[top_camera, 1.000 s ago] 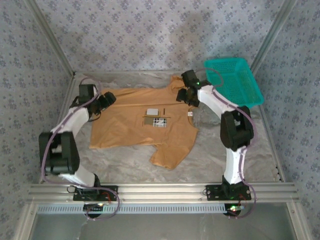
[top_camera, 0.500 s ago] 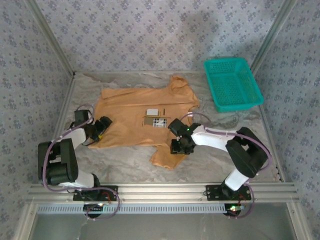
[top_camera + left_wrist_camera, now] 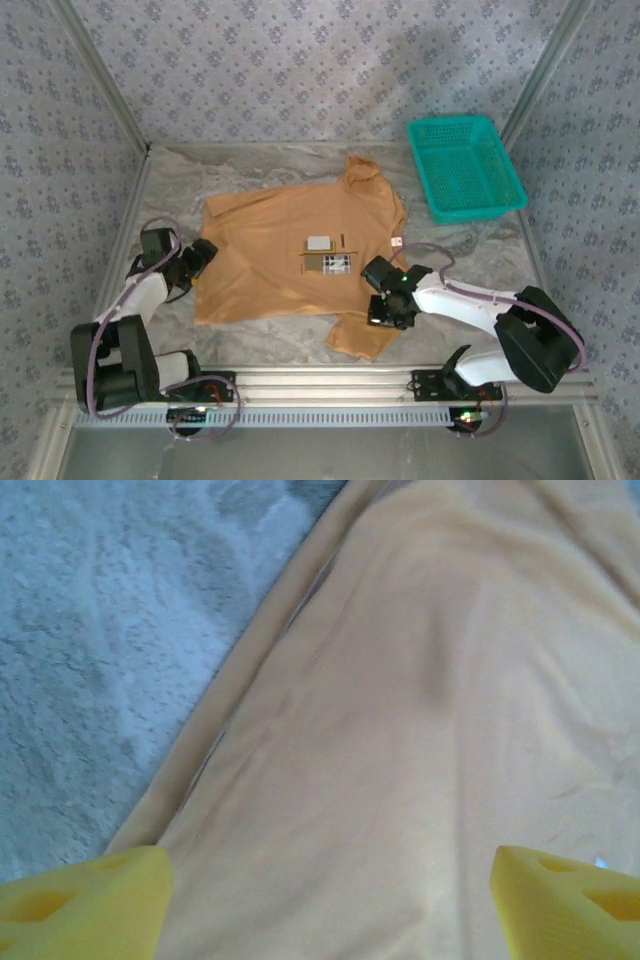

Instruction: Fold the inside-out t-shirt

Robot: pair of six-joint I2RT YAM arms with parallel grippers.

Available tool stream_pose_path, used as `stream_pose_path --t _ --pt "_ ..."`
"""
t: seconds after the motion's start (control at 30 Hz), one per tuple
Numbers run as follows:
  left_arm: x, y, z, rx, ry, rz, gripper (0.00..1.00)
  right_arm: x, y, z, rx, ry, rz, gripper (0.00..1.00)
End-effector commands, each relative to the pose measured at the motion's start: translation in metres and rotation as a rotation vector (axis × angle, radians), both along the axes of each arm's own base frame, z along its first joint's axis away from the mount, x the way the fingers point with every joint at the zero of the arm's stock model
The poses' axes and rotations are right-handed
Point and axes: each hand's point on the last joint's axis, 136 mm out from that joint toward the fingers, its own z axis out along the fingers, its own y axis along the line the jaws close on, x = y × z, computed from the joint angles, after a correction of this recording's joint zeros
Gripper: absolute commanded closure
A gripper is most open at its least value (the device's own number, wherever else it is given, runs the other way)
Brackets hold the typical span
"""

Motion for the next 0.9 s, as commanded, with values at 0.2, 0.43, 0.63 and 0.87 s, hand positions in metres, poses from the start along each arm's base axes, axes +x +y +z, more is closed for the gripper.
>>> stream_pose_path --t 0.2,0.43,0.63,0.87 --pt "0.006 -0.020 0.034 0.119 -0.036 -0.136 0.23 0.051 0.008 0.070 -0.008 -0.159 0.009 0.26" --pt "0.063 -0.031 0.040 0.094 -0.063 -0.183 0.23 0.174 0.009 0.093 0.133 -0.356 -0.100 0.27" --pt "0.142 -0.037 0.023 0.041 -0.038 -0.203 0.25 0.298 0.010 0.092 0.057 -0.430 -0.132 0.29" --pt "0.201 -0.021 -0.001 0.032 0.004 -0.171 0.27 0.402 0.000 0.079 0.040 -0.467 -0.253 0.30"
